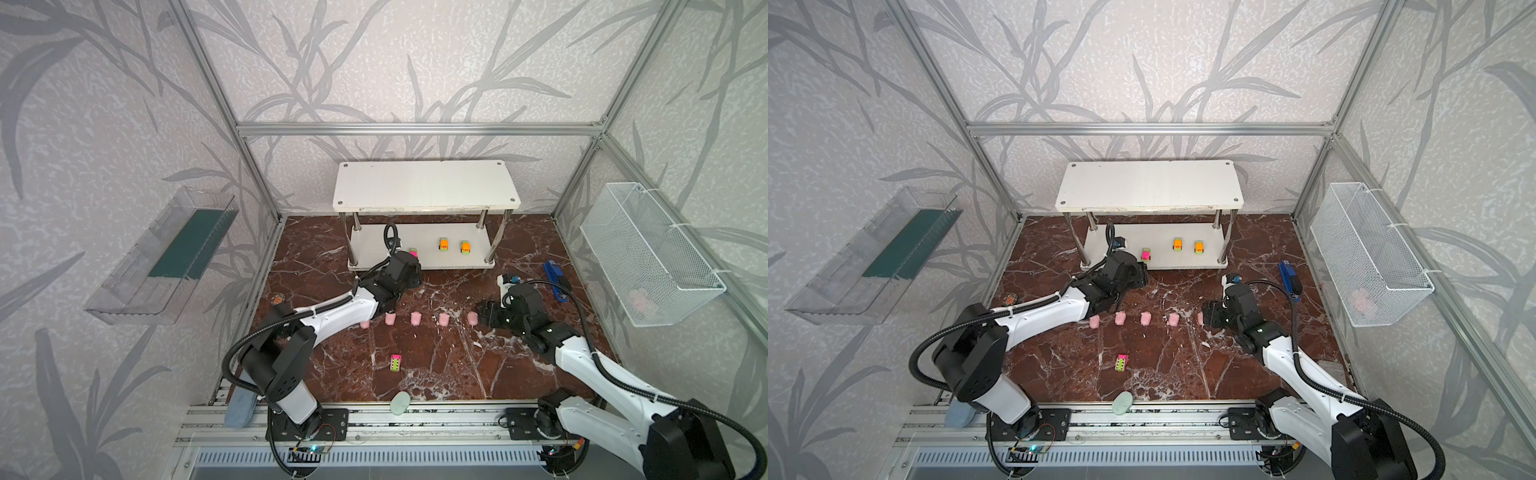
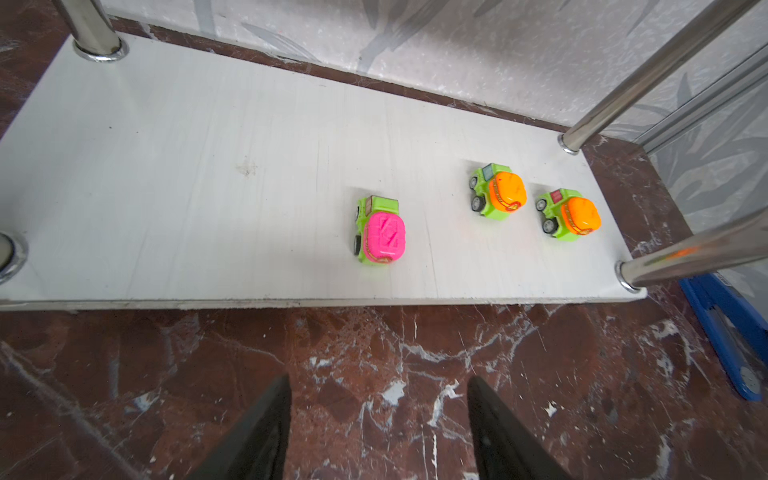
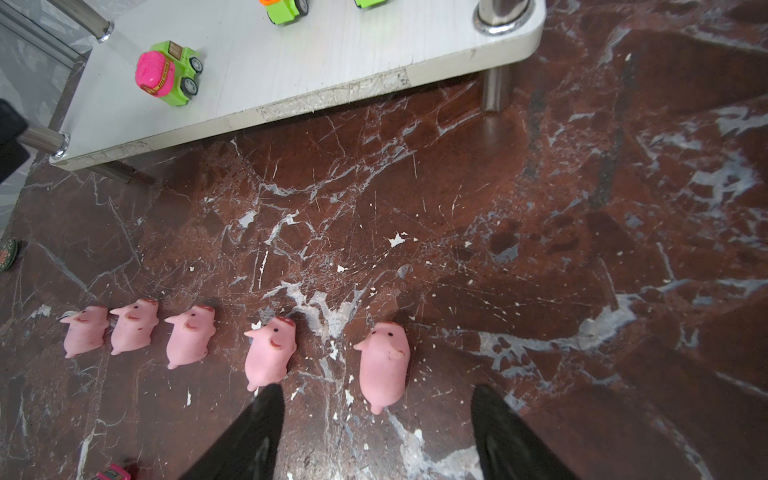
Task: Place and organize the plastic toys onto the shelf
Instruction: 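Move the left gripper back to the remaining pink-and-green truck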
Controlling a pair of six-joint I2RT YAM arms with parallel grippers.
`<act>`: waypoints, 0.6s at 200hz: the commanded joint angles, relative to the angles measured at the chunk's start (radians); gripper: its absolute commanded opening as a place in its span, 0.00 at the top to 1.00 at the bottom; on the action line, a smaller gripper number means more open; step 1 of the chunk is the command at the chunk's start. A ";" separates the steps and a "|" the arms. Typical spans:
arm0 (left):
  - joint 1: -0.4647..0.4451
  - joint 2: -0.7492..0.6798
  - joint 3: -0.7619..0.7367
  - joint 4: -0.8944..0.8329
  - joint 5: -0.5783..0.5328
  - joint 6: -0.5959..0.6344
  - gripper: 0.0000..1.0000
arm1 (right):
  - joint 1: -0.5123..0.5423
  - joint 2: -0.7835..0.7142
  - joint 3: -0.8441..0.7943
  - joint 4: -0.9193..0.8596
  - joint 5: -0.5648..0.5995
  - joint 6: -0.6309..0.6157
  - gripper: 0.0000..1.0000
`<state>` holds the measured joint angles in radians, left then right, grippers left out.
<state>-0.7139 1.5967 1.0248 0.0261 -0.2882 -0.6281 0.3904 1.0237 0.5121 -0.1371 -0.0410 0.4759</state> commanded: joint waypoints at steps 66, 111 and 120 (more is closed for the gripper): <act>-0.258 -0.423 -0.225 -0.535 -0.120 -0.219 0.33 | -0.004 0.002 -0.006 0.004 -0.014 0.005 0.28; -0.390 -0.494 -0.342 -0.569 -0.053 -0.302 0.33 | -0.005 0.013 -0.013 0.021 -0.020 0.022 0.28; -0.407 -0.484 -0.352 -0.565 -0.041 -0.306 0.33 | -0.004 0.015 -0.016 0.024 -0.024 0.025 0.29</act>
<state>-1.0824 1.1088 0.7025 -0.4767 -0.3553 -0.8608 0.3904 1.0286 0.5121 -0.1310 -0.0475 0.4850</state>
